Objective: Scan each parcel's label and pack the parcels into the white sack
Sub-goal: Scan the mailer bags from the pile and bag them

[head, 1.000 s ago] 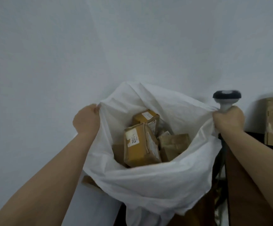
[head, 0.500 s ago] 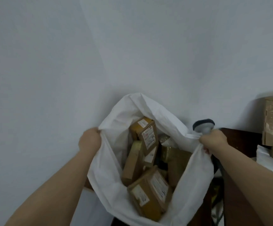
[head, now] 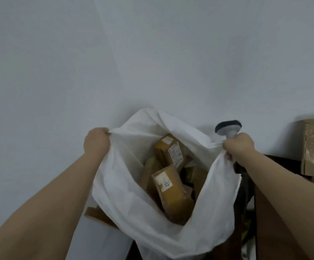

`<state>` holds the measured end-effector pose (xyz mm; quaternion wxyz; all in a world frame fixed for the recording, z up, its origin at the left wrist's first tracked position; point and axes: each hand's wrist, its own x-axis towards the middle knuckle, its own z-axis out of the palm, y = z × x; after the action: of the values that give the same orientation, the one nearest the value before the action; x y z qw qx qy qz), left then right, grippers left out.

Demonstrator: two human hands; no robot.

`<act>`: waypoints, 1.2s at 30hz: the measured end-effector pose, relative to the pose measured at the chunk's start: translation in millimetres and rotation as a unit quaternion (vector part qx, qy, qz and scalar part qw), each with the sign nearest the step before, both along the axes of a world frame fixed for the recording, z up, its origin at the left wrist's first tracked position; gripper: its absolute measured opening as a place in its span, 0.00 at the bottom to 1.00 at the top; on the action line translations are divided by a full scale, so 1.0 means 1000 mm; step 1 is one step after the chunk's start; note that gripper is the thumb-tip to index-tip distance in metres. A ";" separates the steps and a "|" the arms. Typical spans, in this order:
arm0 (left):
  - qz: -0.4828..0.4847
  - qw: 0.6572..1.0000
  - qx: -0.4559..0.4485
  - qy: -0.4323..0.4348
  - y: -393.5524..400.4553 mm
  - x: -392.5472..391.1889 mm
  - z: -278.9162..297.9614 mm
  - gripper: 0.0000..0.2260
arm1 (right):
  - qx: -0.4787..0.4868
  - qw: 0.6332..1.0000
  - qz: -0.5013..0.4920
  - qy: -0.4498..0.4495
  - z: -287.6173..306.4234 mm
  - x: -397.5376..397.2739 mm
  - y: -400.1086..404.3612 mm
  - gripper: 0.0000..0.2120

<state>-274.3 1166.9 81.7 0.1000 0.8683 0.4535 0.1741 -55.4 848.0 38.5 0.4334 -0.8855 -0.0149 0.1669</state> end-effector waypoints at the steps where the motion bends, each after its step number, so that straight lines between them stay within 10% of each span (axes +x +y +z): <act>1: 0.008 0.999 0.022 -0.023 0.002 0.002 0.010 0.12 | 0.016 1.000 -0.012 -0.016 0.004 0.002 0.000 0.05; 5: 0.027 0.995 0.078 -0.061 0.009 -0.002 0.016 0.13 | 0.057 0.994 -0.085 -0.046 0.004 0.009 -0.007 0.10; 11: 0.040 0.989 0.025 0.143 0.008 -0.033 -0.035 0.14 | -0.093 0.981 -0.006 0.171 -0.032 0.002 -0.033 0.17; 17: 0.062 0.985 -0.016 0.160 -0.018 -0.025 -0.034 0.16 | -0.142 0.986 0.077 0.052 -0.033 -0.001 -0.020 0.24; 22: 0.097 0.981 0.002 0.170 -0.055 -0.030 -0.049 0.51 | -0.241 0.958 0.156 -0.020 -0.050 -0.011 -0.009 0.31; 26: 0.177 0.974 -0.040 0.137 -0.073 -0.048 -0.066 0.62 | -0.254 0.956 0.145 -0.025 -0.069 -0.009 -0.005 0.14; 30: 0.193 0.958 -0.144 0.153 -0.076 -0.061 -0.081 0.43 | -0.158 0.981 0.108 -0.001 -0.073 0.002 0.003 0.08; 33: 0.110 0.981 -0.086 0.131 -0.059 -0.056 -0.075 0.13 | -0.061 0.996 0.054 0.018 -0.065 0.013 0.009 0.10; 36: 0.083 0.995 -0.013 0.061 -0.038 -0.036 -0.038 0.09 | 0.041 0.999 -0.009 0.014 -0.045 0.030 0.016 0.10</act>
<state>-310.4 1128.9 43.5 0.0685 0.8355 0.5312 0.1227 -25.2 864.0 -6.2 0.4709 -0.8646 -0.0079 0.1751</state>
